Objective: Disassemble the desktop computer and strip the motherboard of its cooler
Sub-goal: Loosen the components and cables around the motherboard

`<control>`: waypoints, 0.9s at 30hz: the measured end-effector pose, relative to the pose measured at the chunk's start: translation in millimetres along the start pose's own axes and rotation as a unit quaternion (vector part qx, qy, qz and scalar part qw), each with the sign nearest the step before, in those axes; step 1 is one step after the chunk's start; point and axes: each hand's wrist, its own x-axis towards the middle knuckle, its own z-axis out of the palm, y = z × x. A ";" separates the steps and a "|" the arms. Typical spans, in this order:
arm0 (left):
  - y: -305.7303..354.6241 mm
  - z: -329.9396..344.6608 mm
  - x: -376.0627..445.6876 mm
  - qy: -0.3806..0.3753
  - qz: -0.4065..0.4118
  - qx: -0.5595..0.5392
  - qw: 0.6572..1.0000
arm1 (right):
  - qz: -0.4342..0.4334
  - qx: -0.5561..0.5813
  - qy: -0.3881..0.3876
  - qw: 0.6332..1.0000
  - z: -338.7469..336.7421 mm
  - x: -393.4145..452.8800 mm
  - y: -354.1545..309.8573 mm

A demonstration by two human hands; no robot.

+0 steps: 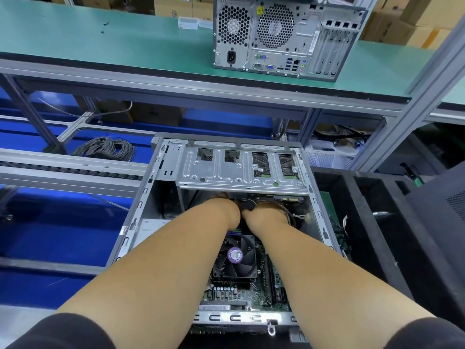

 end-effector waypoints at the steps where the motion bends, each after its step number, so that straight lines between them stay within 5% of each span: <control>1: -0.7 -1.0 -1.9 -0.001 0.007 -0.002 1.000 | 0.005 0.004 0.010 1.000 0.5 -1.5 0.3; 8: -7.3 2.5 -12.7 -0.026 -0.011 -0.017 0.999 | 0.097 0.028 -0.011 0.995 -3.7 4.2 -0.6; 14: -12.8 2.3 -13.2 -0.015 -0.022 -0.032 0.999 | 0.075 0.054 -0.052 0.994 -4.1 8.2 -6.8; 20: -18.8 0.0 -8.2 -0.023 -0.066 -0.016 0.997 | -0.035 0.184 -0.025 0.982 9.0 8.3 -2.8; 27: -19.5 -0.2 -1.1 -0.026 -0.062 0.010 0.998 | -0.061 0.032 -0.032 0.997 10.1 17.3 -7.9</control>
